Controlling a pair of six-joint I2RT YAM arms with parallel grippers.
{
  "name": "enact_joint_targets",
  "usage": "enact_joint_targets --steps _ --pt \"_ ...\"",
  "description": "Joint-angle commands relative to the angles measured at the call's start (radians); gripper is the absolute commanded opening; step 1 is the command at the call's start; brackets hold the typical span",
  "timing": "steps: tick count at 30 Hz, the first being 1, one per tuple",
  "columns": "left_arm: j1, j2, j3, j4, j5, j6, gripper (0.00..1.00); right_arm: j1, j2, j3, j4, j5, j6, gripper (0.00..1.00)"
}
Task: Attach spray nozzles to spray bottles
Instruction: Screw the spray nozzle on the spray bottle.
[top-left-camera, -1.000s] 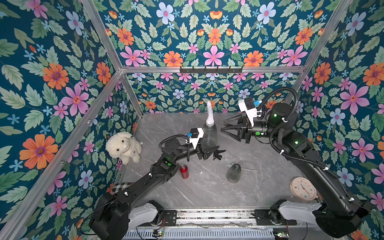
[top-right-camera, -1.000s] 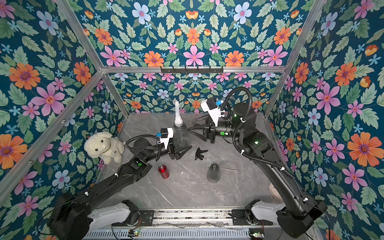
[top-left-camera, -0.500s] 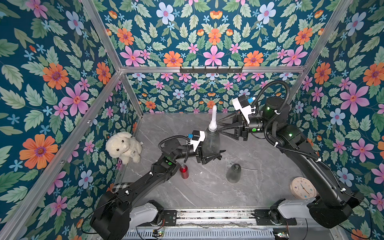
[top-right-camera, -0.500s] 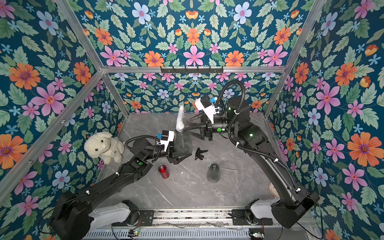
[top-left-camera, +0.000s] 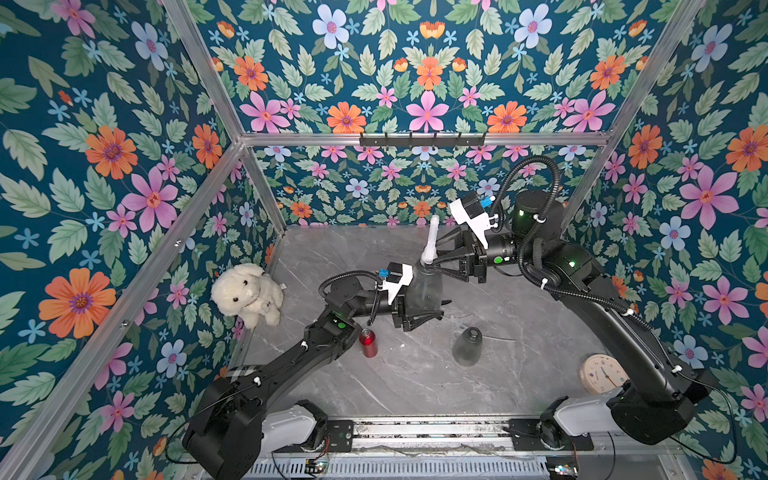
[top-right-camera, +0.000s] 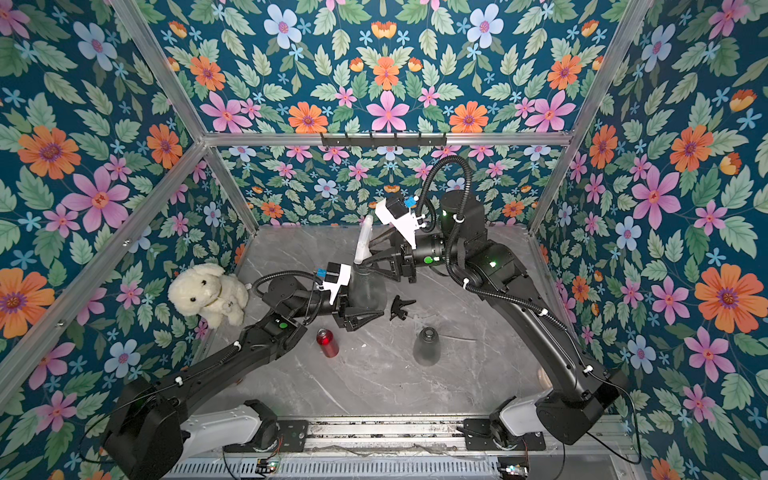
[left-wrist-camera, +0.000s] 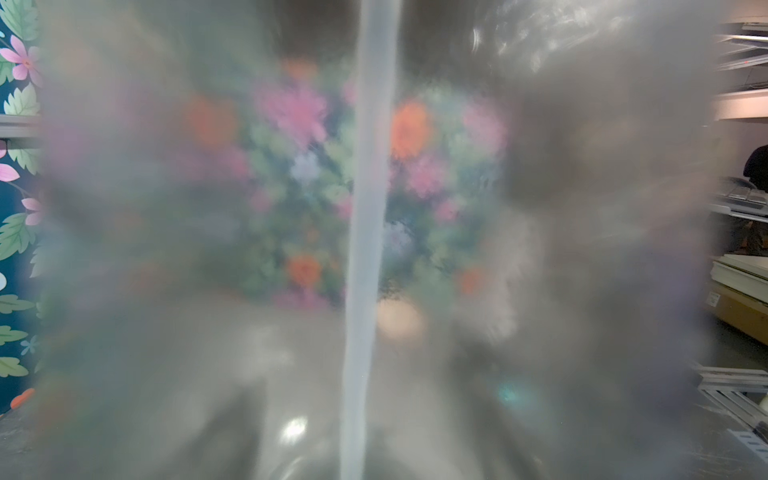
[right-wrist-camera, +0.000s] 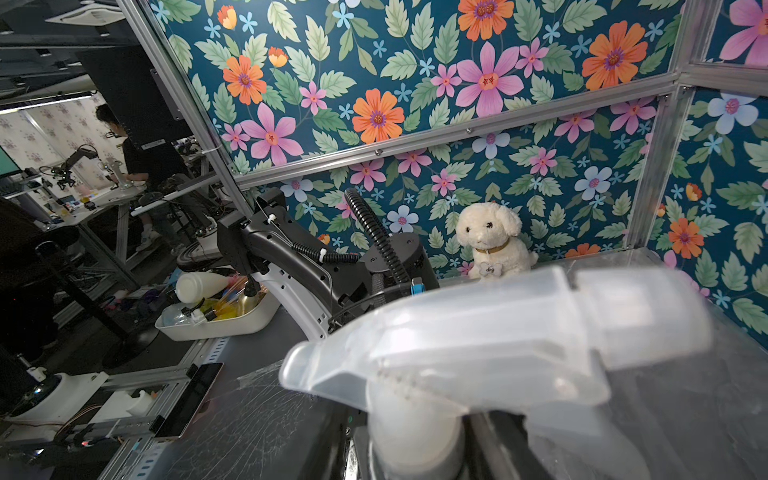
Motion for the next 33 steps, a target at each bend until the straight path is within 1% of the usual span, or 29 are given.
enact_joint_targets --steps 1,3,5,7,9,11,12,15,17,21,26,33 --pt "0.002 0.001 0.012 0.048 0.0 -0.015 0.0 0.008 0.002 0.004 -0.019 0.0 -0.032 0.36" --pt "0.002 0.0 0.012 0.046 -0.002 -0.014 0.0 0.011 0.001 0.004 -0.022 0.013 -0.035 0.31" --pt "0.002 -0.003 0.009 0.042 -0.015 -0.011 0.0 0.015 -0.002 0.002 -0.02 0.029 -0.031 0.24" --pt "0.002 -0.009 0.009 0.027 -0.044 0.0 0.0 0.026 -0.006 -0.003 -0.02 0.067 -0.025 0.2" --pt "0.002 -0.017 0.009 0.001 -0.097 0.018 0.0 0.052 -0.01 -0.012 -0.022 0.152 -0.011 0.17" --pt "0.002 -0.029 0.009 -0.03 -0.189 0.044 0.0 0.088 -0.022 -0.051 0.007 0.273 0.028 0.16" --pt "0.002 -0.033 0.008 -0.037 -0.226 0.052 0.0 0.108 -0.029 -0.071 0.022 0.308 0.039 0.17" --pt "-0.003 -0.043 0.007 -0.056 -0.361 0.079 0.0 0.202 -0.04 -0.123 0.061 0.497 0.081 0.17" --pt "-0.02 -0.048 0.013 -0.087 -0.465 0.114 0.0 0.269 -0.026 -0.124 0.054 0.656 0.102 0.17" --pt "-0.064 -0.053 0.018 -0.111 -0.624 0.178 0.0 0.365 0.019 -0.093 0.019 0.878 0.124 0.17" --pt "-0.111 -0.035 0.049 -0.159 -0.785 0.232 0.0 0.464 0.073 -0.065 0.024 1.101 0.155 0.16" --pt "-0.194 0.002 0.087 -0.202 -0.994 0.326 0.0 0.544 0.171 0.006 0.034 1.331 0.201 0.15"
